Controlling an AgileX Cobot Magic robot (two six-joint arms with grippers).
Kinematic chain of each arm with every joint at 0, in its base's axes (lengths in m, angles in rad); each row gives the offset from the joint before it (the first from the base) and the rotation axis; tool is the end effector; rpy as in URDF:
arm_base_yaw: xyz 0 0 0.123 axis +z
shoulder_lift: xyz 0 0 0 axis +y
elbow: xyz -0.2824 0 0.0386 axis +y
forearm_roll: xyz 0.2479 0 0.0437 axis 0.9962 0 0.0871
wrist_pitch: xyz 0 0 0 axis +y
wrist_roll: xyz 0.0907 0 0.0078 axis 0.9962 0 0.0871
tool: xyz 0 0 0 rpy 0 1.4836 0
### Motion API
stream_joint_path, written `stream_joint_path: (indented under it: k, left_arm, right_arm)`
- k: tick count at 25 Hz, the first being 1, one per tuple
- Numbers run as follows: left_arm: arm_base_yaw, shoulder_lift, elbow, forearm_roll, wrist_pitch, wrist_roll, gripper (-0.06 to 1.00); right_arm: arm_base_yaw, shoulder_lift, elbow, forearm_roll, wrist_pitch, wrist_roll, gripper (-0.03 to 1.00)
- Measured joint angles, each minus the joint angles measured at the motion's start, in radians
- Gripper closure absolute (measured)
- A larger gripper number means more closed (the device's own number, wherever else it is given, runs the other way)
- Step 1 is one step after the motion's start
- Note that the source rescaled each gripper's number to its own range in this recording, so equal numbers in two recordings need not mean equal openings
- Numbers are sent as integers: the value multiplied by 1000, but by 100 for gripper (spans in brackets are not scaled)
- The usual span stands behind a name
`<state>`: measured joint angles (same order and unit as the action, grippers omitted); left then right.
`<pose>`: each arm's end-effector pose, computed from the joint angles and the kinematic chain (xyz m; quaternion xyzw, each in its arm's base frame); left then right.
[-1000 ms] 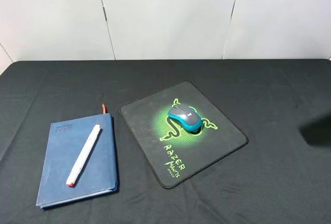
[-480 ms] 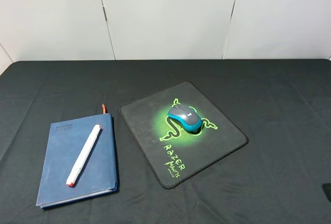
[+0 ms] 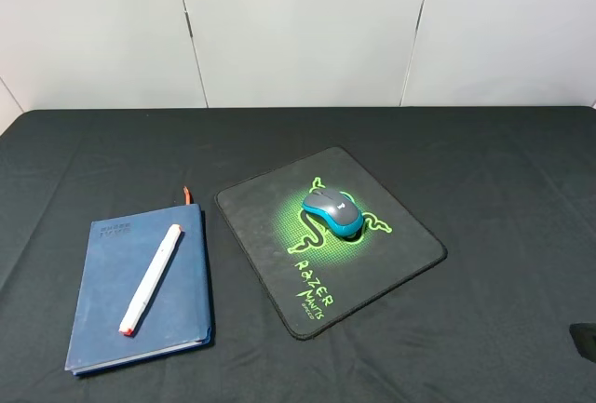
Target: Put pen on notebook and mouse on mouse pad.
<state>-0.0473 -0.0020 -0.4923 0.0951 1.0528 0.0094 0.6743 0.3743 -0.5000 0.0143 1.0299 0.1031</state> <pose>-0.0038 0.0077 0.2760 0.0226 0.8514 0.0376 0.5227 0.0414 0.0346 0.2702 -0.2608 0.8925 0.1460 0.3379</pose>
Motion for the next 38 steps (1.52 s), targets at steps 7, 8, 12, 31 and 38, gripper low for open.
stream_joint_path:
  k: [7,8,12,31,38]
  left_arm:
    - [0,0,0,0,0,0,-6]
    - [0,0,0,0,0,0,-6]
    - [0,0,0,0,0,0,-6]
    - [0,0,0,0,0,0,-6]
    - [0,0,0,0,0,0,-6]
  right_arm:
    - [-75,-72,0,4,-4,0,-3]
    - [-105,-95,0,4,-4,0,-3]
    - [-282,-198,0,4,-8,0,-3]
    - [-786,-381,1,7,-11,0,-3]
    - [-786,-381,1,-37,-11,-43,-3]
